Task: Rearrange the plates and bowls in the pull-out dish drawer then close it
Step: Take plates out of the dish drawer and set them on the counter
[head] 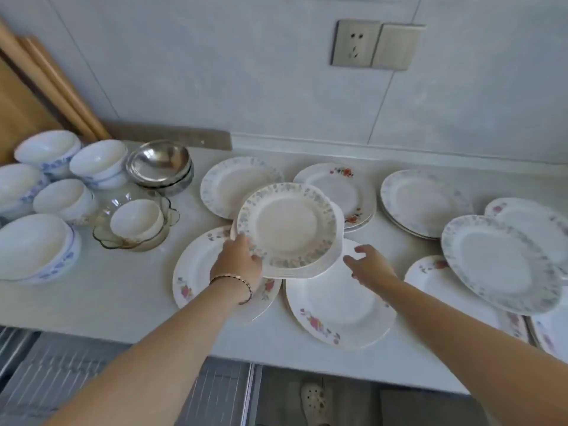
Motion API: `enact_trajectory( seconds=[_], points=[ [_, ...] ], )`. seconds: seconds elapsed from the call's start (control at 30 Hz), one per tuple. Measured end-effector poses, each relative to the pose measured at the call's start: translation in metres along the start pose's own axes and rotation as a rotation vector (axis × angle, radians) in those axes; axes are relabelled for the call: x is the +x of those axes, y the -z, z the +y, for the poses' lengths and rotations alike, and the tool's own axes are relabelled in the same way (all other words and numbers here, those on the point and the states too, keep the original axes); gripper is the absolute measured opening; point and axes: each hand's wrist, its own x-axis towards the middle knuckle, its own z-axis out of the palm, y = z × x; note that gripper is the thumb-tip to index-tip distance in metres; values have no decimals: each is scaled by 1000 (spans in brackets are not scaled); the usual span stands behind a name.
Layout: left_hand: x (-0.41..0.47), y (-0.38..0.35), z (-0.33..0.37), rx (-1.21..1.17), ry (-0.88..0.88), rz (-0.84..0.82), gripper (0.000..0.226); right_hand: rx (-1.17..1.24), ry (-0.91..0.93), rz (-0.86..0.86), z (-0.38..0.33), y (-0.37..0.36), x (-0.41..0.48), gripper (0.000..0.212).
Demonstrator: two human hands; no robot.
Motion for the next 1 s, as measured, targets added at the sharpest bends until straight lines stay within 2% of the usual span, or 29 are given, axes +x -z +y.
enact_trajectory(
  seconds=[0.13, 0.23, 0.37, 0.5, 0.57, 0.73, 0.83, 1.0],
  points=[
    [53, -6, 11, -36, 140, 130, 57, 55, 17, 5, -16, 6, 50, 64],
    [93, -11, 11, -77, 264, 111, 65, 78, 23, -23, -25, 2, 81, 67],
    [121, -11, 1, -64, 341, 59, 53, 153, -29, -93, -30, -12, 102, 62],
    [123, -12, -3, -340, 462, -28, 66, 248, -54, -77, -29, -23, 105, 58],
    [121, -15, -2, -456, 478, -31, 62, 225, -20, -46, -27, -24, 102, 56],
    [88, -15, -12, -702, 490, 14, 50, 153, 102, 27, -25, -17, 66, 42],
    [47, -10, -35, -797, 522, 110, 19, 144, 192, 52, -28, -23, 28, 39],
    [-33, 22, -107, -886, 528, 282, 20, 94, 335, -3, -48, -63, -56, 36]
  ],
)
